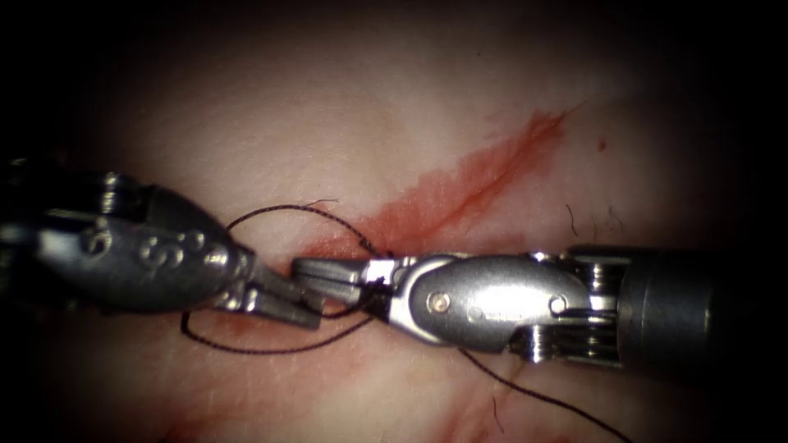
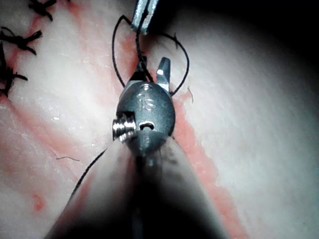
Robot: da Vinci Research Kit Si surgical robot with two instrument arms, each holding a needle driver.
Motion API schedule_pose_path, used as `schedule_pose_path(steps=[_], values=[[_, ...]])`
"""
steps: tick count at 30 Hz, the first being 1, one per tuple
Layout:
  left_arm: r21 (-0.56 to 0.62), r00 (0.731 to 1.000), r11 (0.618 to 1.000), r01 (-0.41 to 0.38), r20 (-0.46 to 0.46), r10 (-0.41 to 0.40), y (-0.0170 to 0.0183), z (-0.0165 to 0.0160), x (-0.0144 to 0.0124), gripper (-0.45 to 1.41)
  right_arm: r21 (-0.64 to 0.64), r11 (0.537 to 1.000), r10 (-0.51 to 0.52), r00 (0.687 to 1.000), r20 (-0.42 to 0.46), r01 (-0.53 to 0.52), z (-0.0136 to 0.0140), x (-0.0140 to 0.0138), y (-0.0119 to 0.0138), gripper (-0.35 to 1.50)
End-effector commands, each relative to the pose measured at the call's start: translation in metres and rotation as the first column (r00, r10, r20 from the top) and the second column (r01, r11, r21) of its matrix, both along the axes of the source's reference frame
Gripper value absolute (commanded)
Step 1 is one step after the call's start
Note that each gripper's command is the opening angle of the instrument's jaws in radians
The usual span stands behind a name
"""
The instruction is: Wound Closure
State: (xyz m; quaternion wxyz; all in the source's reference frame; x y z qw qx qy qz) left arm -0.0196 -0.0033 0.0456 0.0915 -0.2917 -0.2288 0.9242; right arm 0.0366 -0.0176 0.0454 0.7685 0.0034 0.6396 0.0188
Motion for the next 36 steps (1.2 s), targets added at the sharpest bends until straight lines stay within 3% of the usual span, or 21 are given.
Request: schedule_pose_path(steps=[1,12,21,24,31,36], values=[[-0.001,1.000,1.000,0.000,0.001,0.000,0.0001,0.0005,-0.0005,-0.45,-0.016,1.000,-0.001,1.000,-0.005,0.000,0.0003,0.0014,0.0005,1.33],[0.008,1.000,1.000,-0.002,0.004,0.002,0.0004,0.0001,0.0003,-0.45,-0.014,1.000,0.018,0.998,-0.052,-0.019,-0.0007,0.0007,0.0007,1.31],[0.002,0.999,0.999,0.038,-0.014,-0.038,0.0026,-0.0003,0.0031,-0.45,0.030,0.998,0.053,0.986,-0.161,-0.048,-0.0065,-0.0045,0.0028,1.36],[-0.008,0.998,0.998,0.056,-0.024,-0.057,0.0032,0.0000,0.0041,-0.45,0.044,0.998,0.054,0.982,-0.179,-0.047,-0.0080,-0.0061,0.0032,1.26],[-0.056,0.991,0.991,0.118,-0.062,-0.121,0.0058,-0.0007,0.0060,-0.45,0.075,0.996,0.058,0.978,-0.201,-0.044,-0.0074,-0.0079,0.0029,1.26],[-0.173,0.975,0.971,0.163,-0.121,-0.186,0.0081,0.0000,0.0082,-0.45,0.089,0.995,0.059,0.978,-0.199,-0.042,-0.0062,-0.0081,0.0026,1.28]])
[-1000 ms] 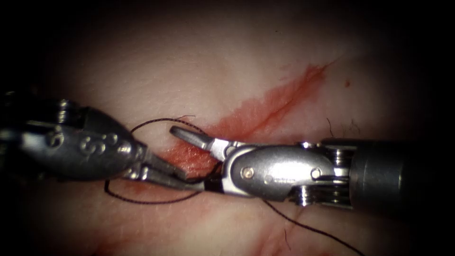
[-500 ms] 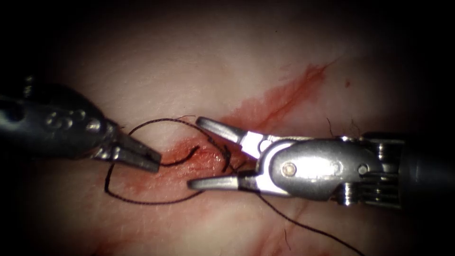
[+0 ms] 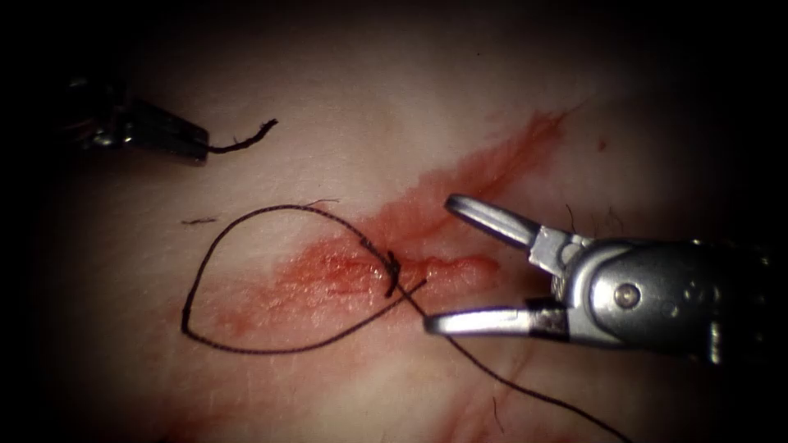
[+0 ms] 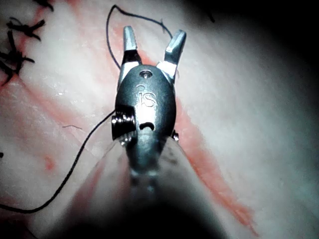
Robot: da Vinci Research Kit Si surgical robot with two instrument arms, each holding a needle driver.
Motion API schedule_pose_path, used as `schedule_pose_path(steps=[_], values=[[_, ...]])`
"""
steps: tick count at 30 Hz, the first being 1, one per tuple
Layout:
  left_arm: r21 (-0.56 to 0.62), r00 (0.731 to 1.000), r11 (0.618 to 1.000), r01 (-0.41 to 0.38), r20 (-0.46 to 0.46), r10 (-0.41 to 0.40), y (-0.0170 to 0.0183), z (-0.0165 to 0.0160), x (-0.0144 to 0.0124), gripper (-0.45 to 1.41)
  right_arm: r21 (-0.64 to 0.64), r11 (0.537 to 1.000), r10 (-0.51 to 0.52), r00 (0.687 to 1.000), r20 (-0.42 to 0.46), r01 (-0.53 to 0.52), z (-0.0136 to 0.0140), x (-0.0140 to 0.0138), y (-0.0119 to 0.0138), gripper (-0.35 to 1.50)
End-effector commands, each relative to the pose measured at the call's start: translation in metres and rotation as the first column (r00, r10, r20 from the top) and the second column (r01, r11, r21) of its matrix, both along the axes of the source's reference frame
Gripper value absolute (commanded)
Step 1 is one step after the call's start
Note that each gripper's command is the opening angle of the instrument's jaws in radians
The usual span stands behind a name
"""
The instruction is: Wound Closure
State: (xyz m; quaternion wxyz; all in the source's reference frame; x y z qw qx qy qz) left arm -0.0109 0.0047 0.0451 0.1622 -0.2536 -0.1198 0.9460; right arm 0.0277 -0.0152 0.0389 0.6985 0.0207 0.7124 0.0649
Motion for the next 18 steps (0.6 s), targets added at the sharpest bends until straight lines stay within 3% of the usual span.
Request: schedule_pose_path(steps=[1,7,12,13,14,15,16,17,18], values=[[-0.015,1.000,1.000,0.021,-0.019,-0.022,0.0004,0.0012,0.0002,-0.45,-0.002,1.000,-0.002,1.000,-0.001,0.002,0.0005,0.0010,-0.0001,1.28],[-0.045,0.996,0.996,0.074,-0.050,-0.076,-0.0006,0.0053,0.0020,-0.45,0.018,1.000,0.000,1.000,0.000,0.000,0.0007,0.0011,-0.0003,1.28],[-0.049,0.999,0.998,-0.037,-0.018,0.036,-0.0014,0.0083,0.0023,-0.45,0.018,1.000,0.000,1.000,0.000,0.000,0.0007,0.0011,-0.0003,1.28],[-0.059,0.999,0.997,-0.051,-0.017,0.050,-0.0016,0.0086,0.0022,-0.37,0.018,1.000,0.000,1.000,0.000,0.000,0.0007,0.0011,-0.0003,1.28],[-0.063,0.998,0.996,-0.055,-0.017,0.054,-0.0018,0.0089,0.0022,-0.06,0.024,1.000,0.000,1.000,-0.001,0.000,0.0007,0.0011,-0.0004,1.28],[-0.068,0.999,0.996,-0.049,-0.021,0.048,-0.0020,0.0092,0.0020,0.39,0.024,1.000,0.002,1.000,0.001,-0.002,0.0007,0.0011,-0.0004,1.28],[-0.067,0.999,0.997,-0.048,-0.021,0.047,-0.0021,0.0094,0.0018,0.64,0.030,1.000,0.002,1.000,0.000,-0.002,0.0007,0.0011,-0.0004,1.28],[-0.065,0.998,0.997,-0.051,-0.025,0.049,-0.0023,0.0097,0.0017,1.03,0.036,0.999,0.002,1.000,0.000,-0.002,0.0007,0.0012,-0.0004,1.30],[-0.064,0.998,0.997,-0.051,-0.024,0.050,-0.0026,0.0099,0.0018,1.10,0.036,0.999,0.002,1.000,0.000,-0.002,0.0007,0.0012,-0.0004,1.30]])
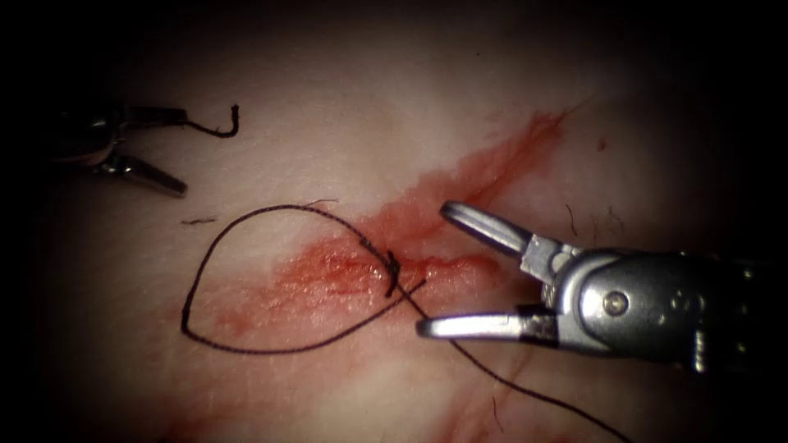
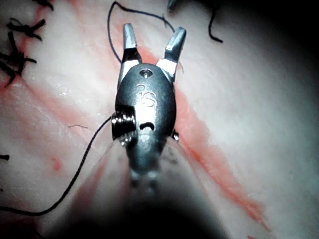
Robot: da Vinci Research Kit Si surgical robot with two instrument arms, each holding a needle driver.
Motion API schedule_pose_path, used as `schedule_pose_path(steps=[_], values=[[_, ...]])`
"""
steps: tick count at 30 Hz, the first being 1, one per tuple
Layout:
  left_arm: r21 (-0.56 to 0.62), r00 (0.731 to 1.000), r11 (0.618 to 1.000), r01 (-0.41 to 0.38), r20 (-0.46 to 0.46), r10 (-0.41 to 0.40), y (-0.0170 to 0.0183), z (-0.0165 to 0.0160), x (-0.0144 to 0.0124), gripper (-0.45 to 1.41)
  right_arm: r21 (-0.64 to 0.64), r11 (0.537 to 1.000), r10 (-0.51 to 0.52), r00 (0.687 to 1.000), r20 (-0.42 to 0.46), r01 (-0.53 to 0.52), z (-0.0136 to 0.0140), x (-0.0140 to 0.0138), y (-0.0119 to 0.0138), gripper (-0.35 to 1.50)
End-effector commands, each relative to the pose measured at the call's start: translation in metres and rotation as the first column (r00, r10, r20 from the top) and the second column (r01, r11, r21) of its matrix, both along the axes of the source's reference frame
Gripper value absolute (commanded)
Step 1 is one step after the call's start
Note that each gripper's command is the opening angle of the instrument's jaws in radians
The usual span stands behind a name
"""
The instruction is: Wound Closure
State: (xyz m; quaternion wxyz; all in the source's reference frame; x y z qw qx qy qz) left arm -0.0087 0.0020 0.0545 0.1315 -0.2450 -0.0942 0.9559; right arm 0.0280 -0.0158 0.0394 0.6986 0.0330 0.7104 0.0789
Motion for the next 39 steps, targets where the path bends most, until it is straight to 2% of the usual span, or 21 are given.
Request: schedule_pose_path(steps=[1,3,6,12,13,16,19,21,22,23,25,27,29,31,37,39], values=[[0.007,1.000,1.000,-0.005,0.003,0.005,-0.0004,0.0008,-0.0004,1.15,-0.002,1.000,0.000,1.000,-0.002,0.000,0.0002,0.0009,0.0002,1.30],[0.028,1.000,0.999,-0.024,0.019,0.024,-0.0012,0.0014,-0.0003,1.20,0.004,1.000,0.003,1.000,-0.001,-0.003,0.0002,0.0009,0.0002,1.30],[0.048,1.000,0.999,-0.008,0.022,0.007,-0.0014,0.0013,-0.0003,1.27,0.009,1.000,0.003,1.000,-0.002,-0.003,0.0002,0.0009,0.0002,1.30],[0.153,0.995,0.984,0.096,0.004,-0.098,-0.0005,-0.0023,-0.0004,1.23,0.014,1.000,0.005,1.000,-0.001,-0.005,0.0003,0.0009,0.0001,1.31],[0.202,0.988,0.967,0.153,-0.013,-0.154,-0.0002,-0.0041,-0.0005,1.20,0.014,1.000,0.005,1.000,-0.001,-0.005,0.0002,0.0008,0.0001,1.31],[0.248,0.980,0.948,0.200,-0.027,-0.199,0.0003,-0.0062,-0.0005,1.16,0.014,1.000,0.005,1.000,-0.001,-0.005,0.0002,0.0008,0.0001,1.31],[0.350,0.945,0.879,0.323,-0.068,-0.320,0.0003,-0.0074,-0.0003,1.15,0.020,1.000,0.007,1.000,0.000,-0.007,0.0002,0.0008,0.0001,1.31],[0.444,0.901,0.790,0.423,-0.112,-0.419,0.0000,-0.0073,-0.0001,1.13,0.021,1.000,0.012,1.000,0.004,-0.012,0.0002,0.0008,0.0001,1.31],[0.486,0.890,0.756,0.438,-0.113,-0.442,-0.0002,-0.0071,0.0000,1.13,0.021,1.000,0.012,1.000,0.004,-0.012,0.0002,0.0008,0.0001,1.31],[0.565,0.872,0.701,0.434,-0.069,-0.484,-0.0005,-0.0062,0.0001,1.11,0.021,1.000,0.012,1.000,0.004,-0.012,0.0002,0.0008,0.0001,1.31],[0.637,0.841,0.638,0.433,-0.030,-0.541,-0.0010,-0.0049,0.0002,1.11,0.021,1.000,0.012,1.000,0.004,-0.012,0.0002,0.0008,0.0001,1.31],[0.683,0.823,0.602,0.414,0.002,-0.569,-0.0022,-0.0024,0.0002,1.13,0.021,1.000,0.012,1.000,0.004,-0.012,0.0001,0.0009,0.0000,1.31],[0.685,0.836,0.616,0.389,0.018,-0.549,-0.0027,-0.0009,0.0000,1.15,0.021,1.000,0.012,1.000,0.003,-0.012,0.0001,0.0009,0.0000,1.31],[0.689,0.861,0.629,0.360,0.014,-0.508,-0.0039,0.0015,-0.0003,1.18,0.021,1.000,0.012,1.000,0.003,-0.012,-0.0001,0.0009,-0.0001,1.31],[0.736,0.865,0.565,0.374,-0.056,-0.499,-0.0068,0.0029,0.0002,1.18,0.027,1.000,0.011,1.000,0.002,-0.011,-0.0002,0.0010,-0.0002,1.31],[0.750,0.864,0.532,0.394,-0.103,-0.493,-0.0075,0.0027,0.0006,1.18,0.027,1.000,0.011,1.000,0.002,-0.011,-0.0002,0.0010,-0.0002,1.31]])
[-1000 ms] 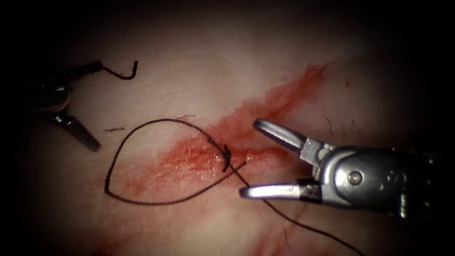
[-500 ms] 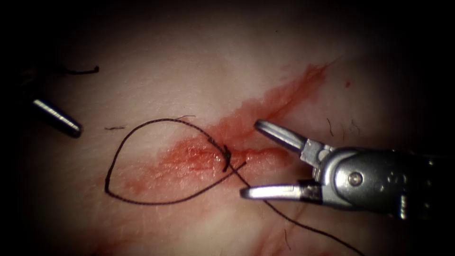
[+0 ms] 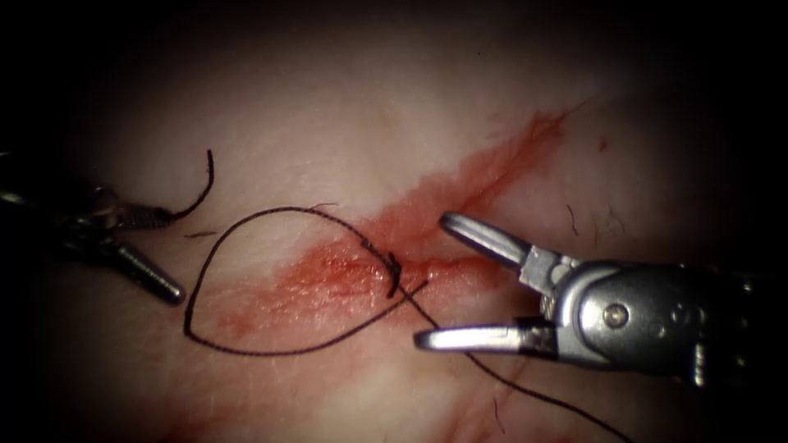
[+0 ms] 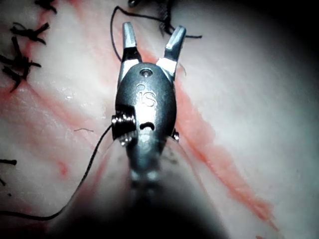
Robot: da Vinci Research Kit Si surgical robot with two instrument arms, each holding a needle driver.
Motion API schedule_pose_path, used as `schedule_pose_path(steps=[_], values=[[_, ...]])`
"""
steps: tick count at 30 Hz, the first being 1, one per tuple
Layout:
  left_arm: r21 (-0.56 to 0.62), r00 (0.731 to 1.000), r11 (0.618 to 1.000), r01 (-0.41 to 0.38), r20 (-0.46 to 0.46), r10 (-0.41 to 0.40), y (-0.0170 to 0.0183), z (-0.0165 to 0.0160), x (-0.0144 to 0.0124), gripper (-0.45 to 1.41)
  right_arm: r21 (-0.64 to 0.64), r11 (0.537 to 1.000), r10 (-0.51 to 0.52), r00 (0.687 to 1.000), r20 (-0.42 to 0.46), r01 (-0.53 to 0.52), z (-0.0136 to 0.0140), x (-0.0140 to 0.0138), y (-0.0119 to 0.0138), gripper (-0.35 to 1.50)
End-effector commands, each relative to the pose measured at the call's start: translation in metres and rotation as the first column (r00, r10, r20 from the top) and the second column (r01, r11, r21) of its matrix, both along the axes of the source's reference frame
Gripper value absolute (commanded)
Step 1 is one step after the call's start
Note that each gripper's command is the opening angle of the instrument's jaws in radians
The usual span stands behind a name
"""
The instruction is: Wound Closure
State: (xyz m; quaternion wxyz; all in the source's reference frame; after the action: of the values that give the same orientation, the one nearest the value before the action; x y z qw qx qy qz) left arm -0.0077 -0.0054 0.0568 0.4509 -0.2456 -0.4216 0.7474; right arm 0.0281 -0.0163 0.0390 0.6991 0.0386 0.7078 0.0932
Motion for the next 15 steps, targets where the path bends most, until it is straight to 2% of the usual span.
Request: schedule_pose_path(steps=[1,6,9,11,15], values=[[0.025,1.000,1.000,-0.001,-0.025,0.002,-0.0004,0.0002,-0.0001,1.18,-0.002,1.000,0.000,1.000,-0.002,0.000,0.0002,0.0009,0.0003,1.31],[0.103,0.996,0.995,0.000,-0.086,0.009,-0.0016,-0.0006,0.0011,1.18,0.004,1.000,0.000,1.000,-0.003,0.000,0.0001,0.0009,0.0003,1.31],[0.115,0.993,0.993,-0.033,-0.113,0.046,-0.0010,-0.0016,0.0016,1.13,0.004,1.000,0.000,1.000,-0.003,0.000,0.0001,0.0009,0.0003,1.31],[0.085,0.983,0.991,-0.099,-0.146,0.110,-0.0002,-0.0024,0.0015,1.13,0.004,1.000,0.000,1.000,-0.003,0.000,0.0001,0.0009,0.0003,1.31],[0.000,0.944,0.965,-0.262,-0.209,0.257,0.0012,-0.0037,0.0011,1.10,0.004,1.000,0.000,1.000,-0.003,0.000,0.0001,0.0009,0.0002,1.31]])
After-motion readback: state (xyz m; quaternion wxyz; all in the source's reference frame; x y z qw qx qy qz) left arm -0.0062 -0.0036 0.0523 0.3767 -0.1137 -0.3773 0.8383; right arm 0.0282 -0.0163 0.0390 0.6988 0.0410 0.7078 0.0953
